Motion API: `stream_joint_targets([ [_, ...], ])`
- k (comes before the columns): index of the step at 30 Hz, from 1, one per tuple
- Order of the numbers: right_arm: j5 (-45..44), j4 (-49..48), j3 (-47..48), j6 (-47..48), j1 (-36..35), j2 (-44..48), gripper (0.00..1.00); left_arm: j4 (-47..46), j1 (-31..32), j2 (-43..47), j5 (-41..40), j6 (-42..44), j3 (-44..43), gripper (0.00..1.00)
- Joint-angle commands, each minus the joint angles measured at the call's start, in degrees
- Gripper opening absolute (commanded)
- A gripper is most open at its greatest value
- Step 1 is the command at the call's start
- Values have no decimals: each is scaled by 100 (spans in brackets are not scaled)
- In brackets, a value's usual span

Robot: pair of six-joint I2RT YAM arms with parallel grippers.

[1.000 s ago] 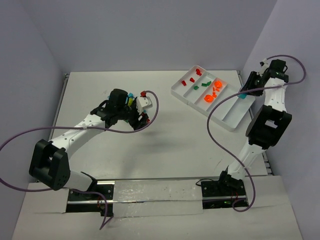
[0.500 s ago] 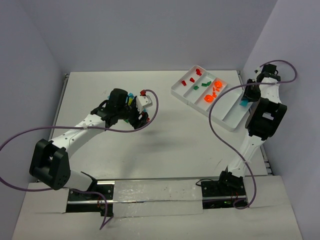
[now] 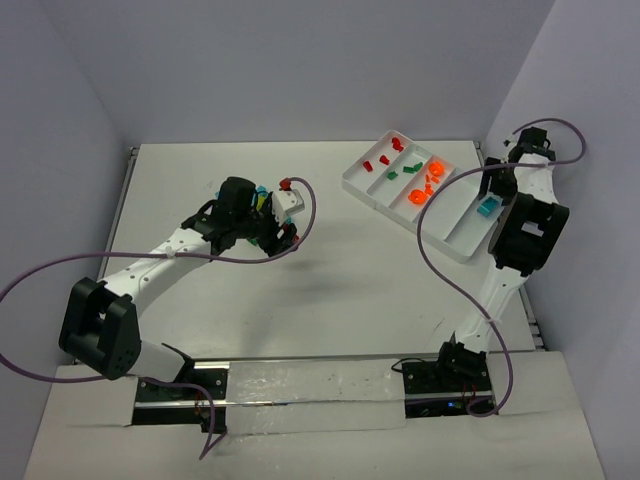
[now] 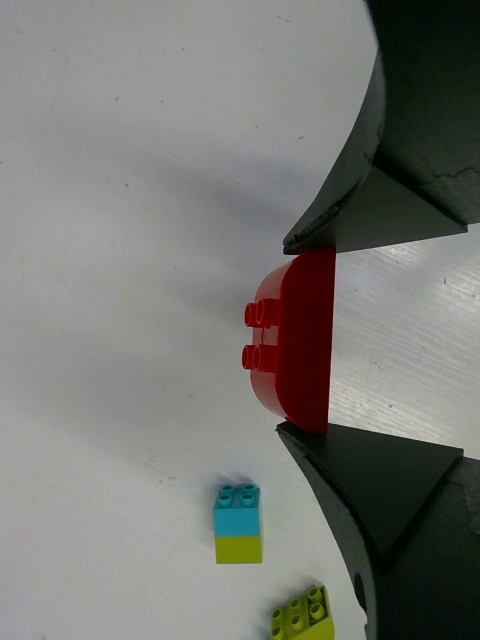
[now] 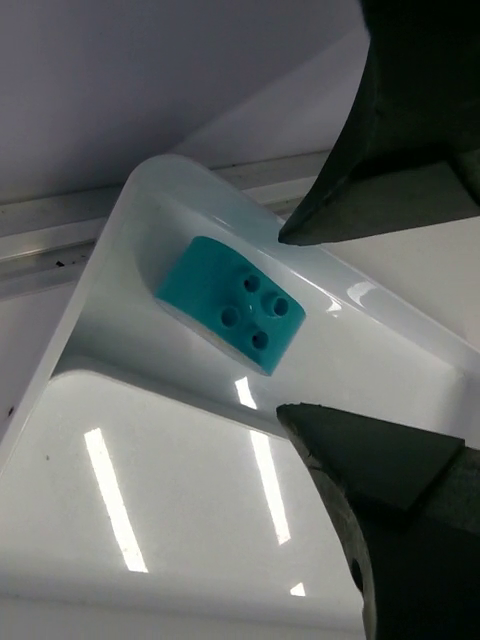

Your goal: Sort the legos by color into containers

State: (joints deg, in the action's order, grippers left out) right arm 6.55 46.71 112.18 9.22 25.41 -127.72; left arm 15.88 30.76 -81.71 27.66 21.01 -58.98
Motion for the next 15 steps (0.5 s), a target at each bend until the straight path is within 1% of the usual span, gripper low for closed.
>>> stream_joint_targets([
  [1,31,91,94,40,-116,582,77,-186,35,109,166,-235,-135,7],
  [2,39,148,149,19,-158,690,80,-173,39,146,191,-285,-123,7],
  [3,138,258,234,-11,-206,776,80,-146,44,209,235,-359,-111,7],
  [5,520,506,316,-97,-306,1021,81,-78,43,360,368,-519,-95,7],
  [7,1263,609,198,-223,-519,1560,81,-15,27,494,716,-661,-63,8],
  [8,1296,603,87,-227,-623,1592,81,-15,26,546,732,-747,-21,7],
  [10,2360,506,-351,-437,-1113,2141,82,-90,9,656,1370,-991,149,8],
  [11,2696,470,-425,-549,-1204,2334,82,-122,10,672,1552,-1035,160,8],
  [12,3203,277,-811,-776,-1676,2648,82,-182,16,759,1766,-1261,213,8],
  [13,3485,107,-1061,-898,-1900,2812,82,-198,10,793,1841,-1352,220,8],
  [15,4027,-544,-1738,-1393,-2257,3059,82,-225,0,876,1918,-1537,238,8],
])
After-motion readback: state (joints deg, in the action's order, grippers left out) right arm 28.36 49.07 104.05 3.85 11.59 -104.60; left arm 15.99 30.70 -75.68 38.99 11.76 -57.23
